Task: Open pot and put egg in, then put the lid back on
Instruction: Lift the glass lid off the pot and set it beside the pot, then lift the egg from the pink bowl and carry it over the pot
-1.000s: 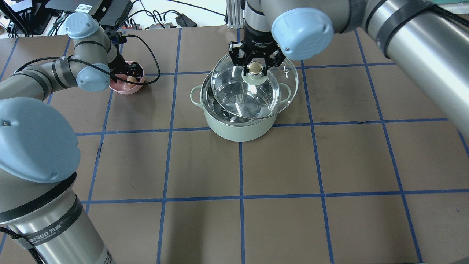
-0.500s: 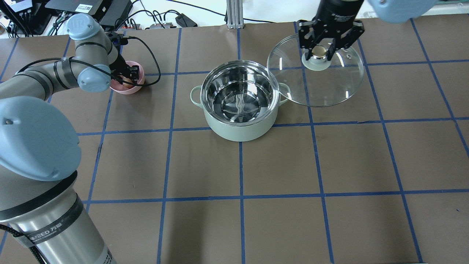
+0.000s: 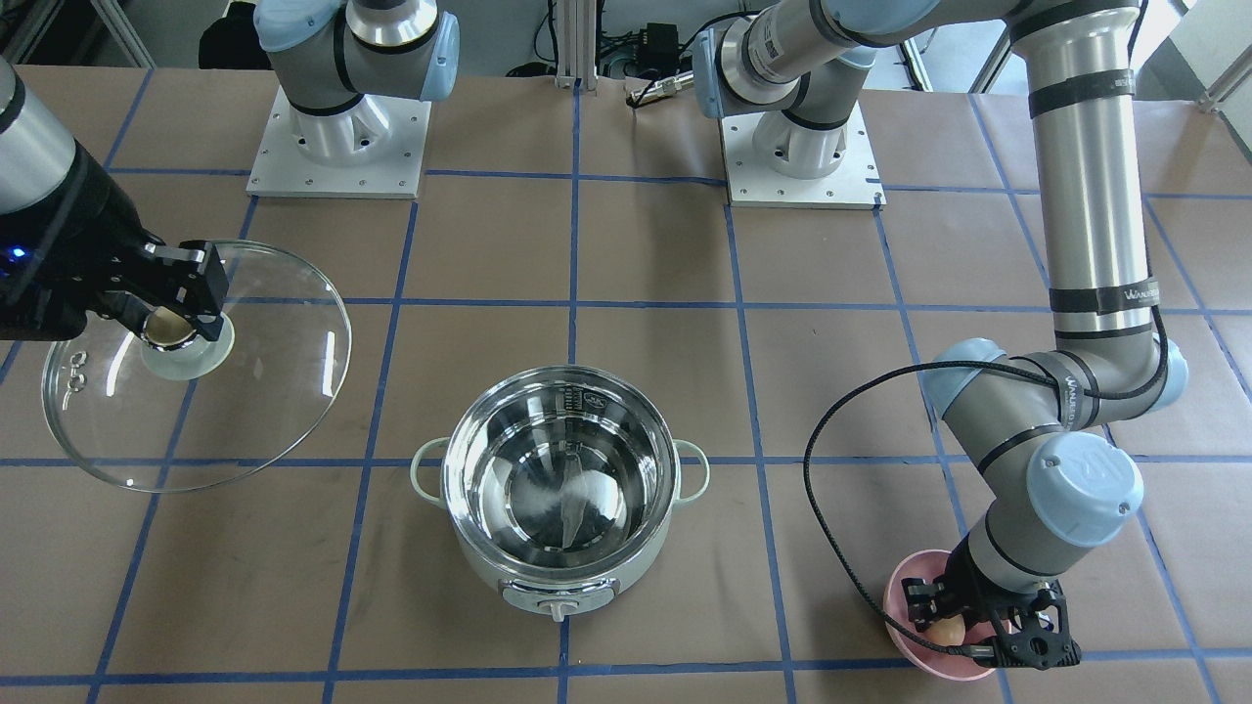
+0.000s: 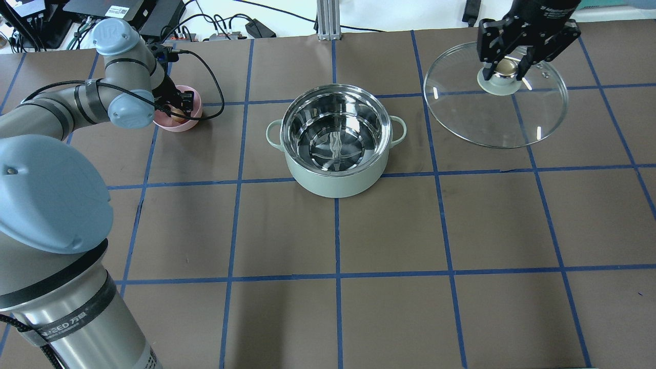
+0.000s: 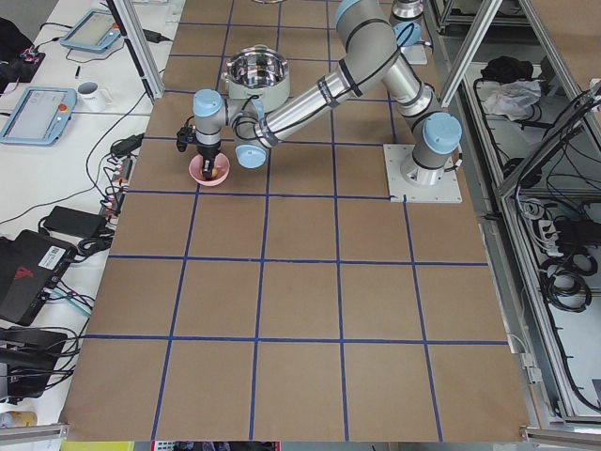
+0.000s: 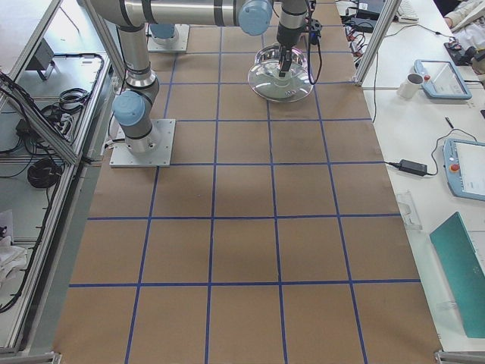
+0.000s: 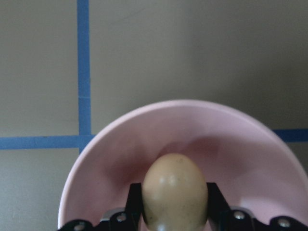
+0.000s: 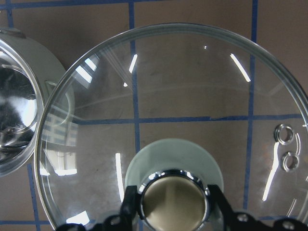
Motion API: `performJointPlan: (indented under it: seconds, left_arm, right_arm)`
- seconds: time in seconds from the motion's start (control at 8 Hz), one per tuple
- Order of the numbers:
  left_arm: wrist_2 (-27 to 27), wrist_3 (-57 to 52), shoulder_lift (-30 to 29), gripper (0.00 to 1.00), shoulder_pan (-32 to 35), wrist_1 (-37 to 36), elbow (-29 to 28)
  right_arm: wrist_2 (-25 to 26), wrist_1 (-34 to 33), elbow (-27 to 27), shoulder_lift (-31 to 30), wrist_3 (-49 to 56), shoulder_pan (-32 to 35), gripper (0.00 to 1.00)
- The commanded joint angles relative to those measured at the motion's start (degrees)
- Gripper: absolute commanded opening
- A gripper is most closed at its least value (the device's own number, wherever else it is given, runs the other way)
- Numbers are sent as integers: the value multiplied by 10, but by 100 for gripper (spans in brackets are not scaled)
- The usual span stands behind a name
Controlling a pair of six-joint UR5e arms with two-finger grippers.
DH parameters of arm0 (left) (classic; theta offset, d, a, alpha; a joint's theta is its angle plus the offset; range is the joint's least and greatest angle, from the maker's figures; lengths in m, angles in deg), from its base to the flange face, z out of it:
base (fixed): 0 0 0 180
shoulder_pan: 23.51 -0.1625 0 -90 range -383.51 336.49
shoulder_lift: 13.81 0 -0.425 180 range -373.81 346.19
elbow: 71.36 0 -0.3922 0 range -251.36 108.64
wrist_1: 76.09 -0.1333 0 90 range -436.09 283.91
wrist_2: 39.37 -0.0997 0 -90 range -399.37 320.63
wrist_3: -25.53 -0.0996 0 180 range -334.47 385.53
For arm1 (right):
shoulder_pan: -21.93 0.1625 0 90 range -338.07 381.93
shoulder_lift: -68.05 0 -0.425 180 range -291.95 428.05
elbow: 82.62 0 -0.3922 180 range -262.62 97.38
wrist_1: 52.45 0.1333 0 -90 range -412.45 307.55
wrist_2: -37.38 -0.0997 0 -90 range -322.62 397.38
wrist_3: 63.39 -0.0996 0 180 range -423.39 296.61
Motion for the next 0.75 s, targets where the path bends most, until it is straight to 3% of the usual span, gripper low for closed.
performJointPlan:
  seconds: [0.0, 0.38, 0.62]
  left_arm:
    - [-1, 5, 49, 27, 1, 25, 1]
    - [1, 63, 147, 27, 25, 148, 2]
    - [4, 183, 186, 30, 107, 183, 3]
  right_arm:
    - [9, 9, -12, -5, 9, -9, 9]
    - [25, 6, -12, -5, 41, -15, 9]
    - [25, 5, -12, -5, 47, -25, 8]
